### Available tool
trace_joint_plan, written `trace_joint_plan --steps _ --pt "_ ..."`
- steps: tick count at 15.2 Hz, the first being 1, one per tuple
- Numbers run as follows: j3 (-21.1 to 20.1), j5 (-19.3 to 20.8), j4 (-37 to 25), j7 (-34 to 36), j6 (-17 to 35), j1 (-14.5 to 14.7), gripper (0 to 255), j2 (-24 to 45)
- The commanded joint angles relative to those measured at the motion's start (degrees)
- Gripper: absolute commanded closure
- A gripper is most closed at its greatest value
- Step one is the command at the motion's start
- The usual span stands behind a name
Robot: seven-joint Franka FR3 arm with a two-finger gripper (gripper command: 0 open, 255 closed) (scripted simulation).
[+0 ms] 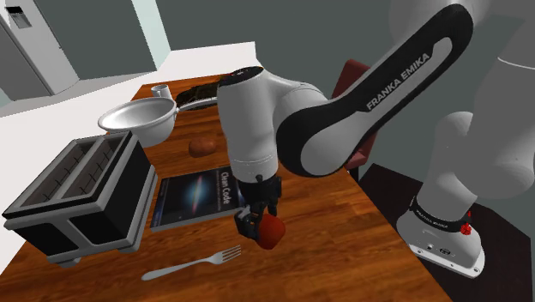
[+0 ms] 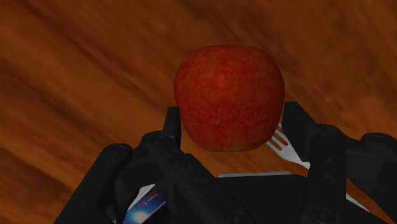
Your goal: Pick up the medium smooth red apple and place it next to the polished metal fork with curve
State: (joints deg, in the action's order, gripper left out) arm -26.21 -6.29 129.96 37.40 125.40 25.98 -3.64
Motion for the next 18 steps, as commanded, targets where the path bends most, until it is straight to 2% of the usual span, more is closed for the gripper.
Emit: trace_joint_plan --steps 1,7,15,16,18 --pt "-0.11 0.45 0.69 0.28 1.71 0.01 255 1.07" --pt "-0.29 1.89 2.65 1.17 6.57 0.09 255 4.21" --pt "-0.22 1.89 2.65 1.17 6.57 0.16 255 4.21" --pt "-0.16 1.88 2.74 1.04 6.65 0.10 0 4.21" --pt "-0.12 1.90 2.63 0.98 6.57 0.06 0 4.24"
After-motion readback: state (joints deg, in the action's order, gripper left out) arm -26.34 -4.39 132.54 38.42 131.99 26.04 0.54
